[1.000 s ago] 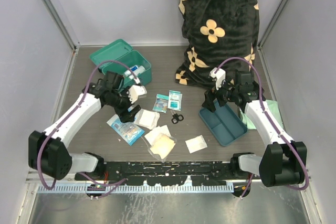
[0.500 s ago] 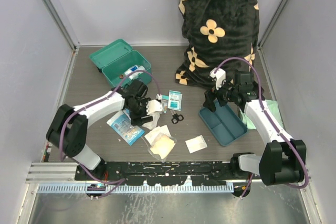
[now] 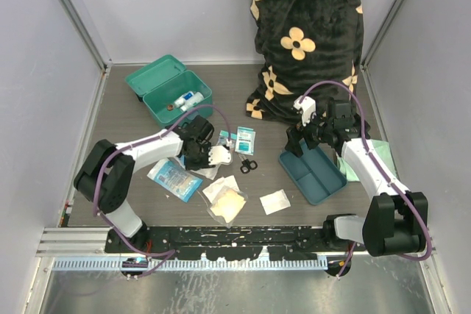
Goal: Organize the medicine kit
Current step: Pick up the medical item at the center of the board.
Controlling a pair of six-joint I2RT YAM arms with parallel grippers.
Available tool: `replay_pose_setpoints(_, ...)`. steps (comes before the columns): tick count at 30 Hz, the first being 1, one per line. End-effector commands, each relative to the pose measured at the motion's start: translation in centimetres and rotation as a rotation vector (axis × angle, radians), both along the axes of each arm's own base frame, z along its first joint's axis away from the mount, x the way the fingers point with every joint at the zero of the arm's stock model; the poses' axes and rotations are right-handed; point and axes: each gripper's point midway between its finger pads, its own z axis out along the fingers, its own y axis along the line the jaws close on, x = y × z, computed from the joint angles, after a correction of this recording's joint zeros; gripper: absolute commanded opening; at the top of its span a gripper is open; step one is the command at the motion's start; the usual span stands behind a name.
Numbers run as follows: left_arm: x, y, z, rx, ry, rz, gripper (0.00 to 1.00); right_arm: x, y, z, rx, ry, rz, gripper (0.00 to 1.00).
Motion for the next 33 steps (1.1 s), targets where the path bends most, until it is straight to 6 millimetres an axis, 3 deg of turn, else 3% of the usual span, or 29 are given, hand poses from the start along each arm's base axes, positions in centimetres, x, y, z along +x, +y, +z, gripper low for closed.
replay_pose_setpoints(1,0.2,0.6,0.1,0.035,-0.043,-0.026,0.24,1.0,-0.3,0.8,-0.014,-0.055,0.001,1.00)
replay_pose_setpoints(12,-0.4,0.9,3.4,0.048,-0.099,-0.113,0.01,0.9,-0.4,1.3,-0.023,-0.077,-0.002,1.00)
replay_pose_setpoints(20,-0.2,2.6,7.0,0.124,-0.170,-0.244,0.00,1.0,-0.6,1.7,-0.036,-0.098,-0.005,1.00)
replay_pose_setpoints(28,3.4,4.9,14.5,0.113,-0.283,-0.230,0.00,0.9,-0.7,2.2,-0.041,-0.116,-0.002,1.00)
replay_pose_setpoints(33,6.6,7.2,17.4,0.113,-0.343,-0.199,0.01,0.8,-0.6,2.4,-0.039,-0.120,0.000,1.00)
